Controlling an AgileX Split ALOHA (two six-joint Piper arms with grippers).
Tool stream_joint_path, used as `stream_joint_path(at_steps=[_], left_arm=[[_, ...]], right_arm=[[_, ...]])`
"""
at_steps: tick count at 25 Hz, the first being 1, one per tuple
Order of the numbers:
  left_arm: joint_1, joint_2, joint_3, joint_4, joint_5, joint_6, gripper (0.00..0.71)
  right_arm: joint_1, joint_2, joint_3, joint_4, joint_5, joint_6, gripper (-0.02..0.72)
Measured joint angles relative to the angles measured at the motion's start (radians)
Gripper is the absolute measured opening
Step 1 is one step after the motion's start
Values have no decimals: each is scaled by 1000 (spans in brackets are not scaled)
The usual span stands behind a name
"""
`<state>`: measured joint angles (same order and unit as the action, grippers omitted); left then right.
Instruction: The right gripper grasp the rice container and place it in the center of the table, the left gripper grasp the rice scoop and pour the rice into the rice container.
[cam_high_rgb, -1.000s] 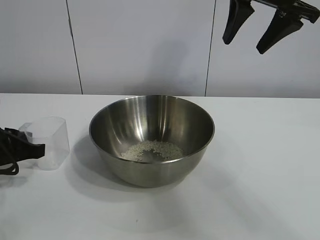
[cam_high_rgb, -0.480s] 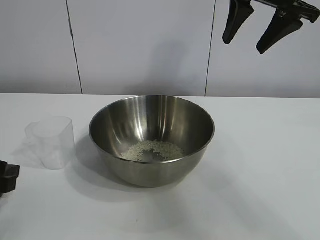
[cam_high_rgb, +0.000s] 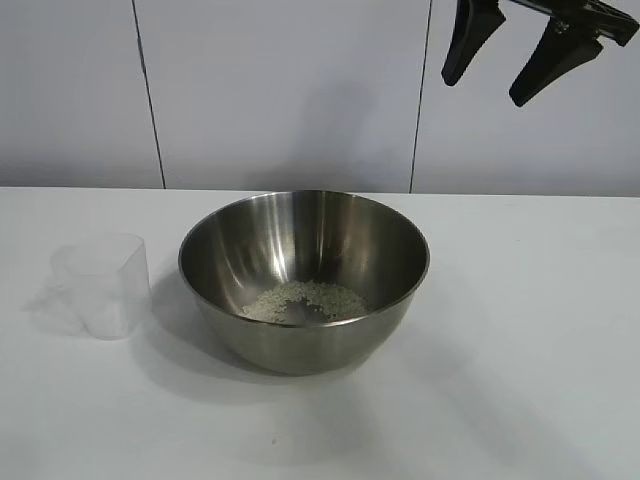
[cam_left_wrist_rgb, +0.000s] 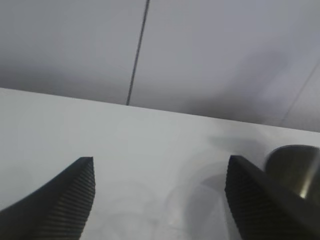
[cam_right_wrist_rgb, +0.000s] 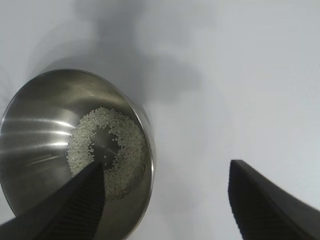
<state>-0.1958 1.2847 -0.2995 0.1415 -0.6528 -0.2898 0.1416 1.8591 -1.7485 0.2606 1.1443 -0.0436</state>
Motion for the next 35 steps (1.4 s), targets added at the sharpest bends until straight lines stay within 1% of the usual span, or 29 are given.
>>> stream_joint_path(at_steps=[2,3,5,6,7,8,10,11,13,14,17,19,20,23,26,28,32,35], left_arm=[[-14,-40,-138,132,293,-120,531],[-31,-47,-214,194,412,-190,531],[-89,-42,-355,279,667,-285,531],[-119,-33,-431,300,774,-311,531],[-156,-18,-497,305,853,-326,531],[-192,5,-576,300,941,-331,531],[-245,67,-735,246,1093,-309,531],[-263,109,-797,202,1166,-279,531],[-272,195,-928,47,1274,-167,531],[-272,242,-982,-32,1306,-89,531],[-254,371,-1100,-336,1400,139,531],[-231,436,-1156,-482,1474,248,531],[-221,464,-1184,-532,1505,281,531],[-197,511,-1251,-574,1578,308,531],[-193,518,-1298,-573,1623,307,531],[-193,517,-1323,-573,1637,300,531],[-193,517,-1331,-573,1648,299,531],[-193,517,-1331,-573,1648,297,531]], right_arm=[[0,0,0,0,0,-1,484],[0,0,0,0,0,-1,484],[0,0,0,0,0,-2,484],[0,0,0,0,0,-2,484],[0,0,0,0,0,-2,484],[0,0,0,0,0,-2,484],[0,0,0,0,0,-2,484],[0,0,0,0,1,-2,484],[0,0,0,1,6,-2,484],[0,0,0,1,8,-2,484],[0,0,0,1,9,-2,484],[0,0,0,1,9,-2,484],[0,0,0,1,9,-2,484],[0,0,0,1,9,-2,484],[0,0,0,1,9,-2,484],[0,0,0,1,9,-2,484],[0,0,0,2,7,-2,484],[0,0,0,2,-20,-2,484]])
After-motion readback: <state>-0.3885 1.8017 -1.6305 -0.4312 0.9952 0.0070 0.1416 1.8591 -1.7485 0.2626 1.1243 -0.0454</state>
